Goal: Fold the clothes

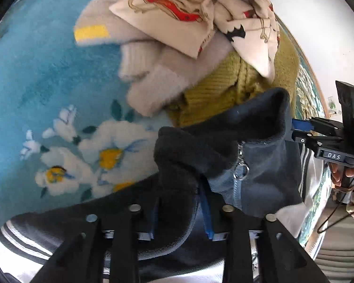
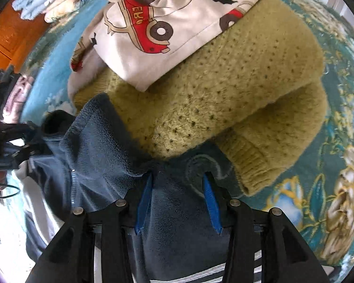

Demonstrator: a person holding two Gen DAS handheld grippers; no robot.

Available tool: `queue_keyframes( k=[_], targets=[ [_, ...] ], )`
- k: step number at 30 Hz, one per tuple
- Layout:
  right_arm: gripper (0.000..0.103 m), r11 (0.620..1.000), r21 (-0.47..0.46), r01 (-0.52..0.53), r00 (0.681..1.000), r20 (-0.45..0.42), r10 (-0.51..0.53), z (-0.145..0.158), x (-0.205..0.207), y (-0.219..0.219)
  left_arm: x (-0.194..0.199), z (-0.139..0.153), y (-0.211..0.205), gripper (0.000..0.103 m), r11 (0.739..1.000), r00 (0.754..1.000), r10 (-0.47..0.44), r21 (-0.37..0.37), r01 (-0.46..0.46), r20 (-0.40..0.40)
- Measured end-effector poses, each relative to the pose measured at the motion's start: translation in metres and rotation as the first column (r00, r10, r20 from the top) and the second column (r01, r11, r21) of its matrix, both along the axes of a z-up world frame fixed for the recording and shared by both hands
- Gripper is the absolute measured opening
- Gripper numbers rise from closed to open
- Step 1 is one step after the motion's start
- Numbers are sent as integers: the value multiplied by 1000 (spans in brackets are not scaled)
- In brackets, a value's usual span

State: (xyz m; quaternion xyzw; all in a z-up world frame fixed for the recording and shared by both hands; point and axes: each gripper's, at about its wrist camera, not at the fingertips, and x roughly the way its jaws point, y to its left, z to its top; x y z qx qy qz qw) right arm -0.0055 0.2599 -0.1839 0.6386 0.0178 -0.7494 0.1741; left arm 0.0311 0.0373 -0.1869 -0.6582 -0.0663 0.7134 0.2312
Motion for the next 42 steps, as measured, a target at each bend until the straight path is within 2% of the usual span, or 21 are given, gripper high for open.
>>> queue_keyframes(
  k=[7, 11, 13, 14, 15, 16, 20, 23, 24, 26, 29, 32, 33, 34, 36, 37, 38, 40, 41, 42],
  targets=[
    [45, 992, -91, -93, 995, -28, 91, 15, 3, 5, -7, -2, -8, 25, 1000, 1000, -15, -5, 15, 22],
    [46, 991, -84, -106, 994, 28, 108, -8, 3, 7, -8, -11, -10, 28, 1000, 999, 11, -25, -10, 31],
    [46, 994, -65, -91, 995, 23, 92, -13, 8, 9, -6, -9, -11, 25, 1000, 1000, 13, -28, -12, 14],
    [38, 995, -65, -73, 997, 16, 75, -10, 11, 9, -5, -6, -11, 23, 999, 1000, 12, -31, -12, 3],
    [18, 996, -66, -56, 998, 10, 57, -8, 15, 10, -3, -2, -11, 15, 999, 1000, 12, -33, -13, -17],
    [12, 997, -67, -39, 999, 4, 39, -6, 18, 11, -1, 4, -12, 13, 999, 999, 12, -34, -14, -40],
    [9, 993, -116, 37, 998, -46, -42, 24, 29, 20, -1, 40, -13, 12, 1000, 987, 9, -21, -13, -162],
    [9, 981, -169, 91, 989, -96, -109, 55, 27, 34, -16, 52, -14, 12, 1000, 978, 17, -19, -22, -209],
    [9, 983, -160, 86, 988, -116, -105, 59, 25, 34, -24, 52, -13, 12, 999, 975, 25, -31, -32, -220],
    [9, 988, -128, 87, 983, -151, -106, 58, 12, 37, -42, 43, -14, 12, 997, 974, 51, -50, -63, -220],
    [9, 991, -65, 114, 980, -158, -123, 40, -14, 32, -43, 14, -10, 13, 992, 986, 88, -80, -100, -144],
    [9, 985, -32, 170, 973, -151, -173, 30, -11, 23, -33, 9, -24, 21, 989, 986, 123, -72, -132, -115],
    [10, 981, -24, 191, 970, -151, -192, 27, -11, 21, -23, 14, -38, 29, 986, 981, 151, -47, -158, -124],
    [12, 977, -16, 210, 966, -152, -210, 25, -10, 18, -14, 20, -52, 42, 983, 975, 179, -21, -183, -131],
    [22, 970, 12, 241, 957, -170, -236, 27, -5, 16, 5, 31, -80, 51, 972, 961, 235, 31, -233, -145],
    [27, 966, 33, 255, 952, -180, -246, 31, -3, 16, 15, 36, -99, 53, 962, 951, 272, 53, -267, -150],
    [34, 961, 53, 270, 948, -190, -255, 34, 0, 16, 30, 41, -125, 54, 942, 930, 334, 66, -328, -155],
    [34, 949, 79, 305, 933, -222, -282, 48, 10, 13, 68, 52, -181, 58, 876, 860, 482, 77, -476, -166],
    [34, 942, 88, 325, 924, -241, -297, 57, 17, 12, 93, 54, -213, 58, 823, 806, 566, 66, -564, -172],
    [34, 935, 91, 344, 915, -258, -311, 65, 23, 9, 120, 55, -251, 58, 752, 735, 653, 49, -657, -182]
  ],
)
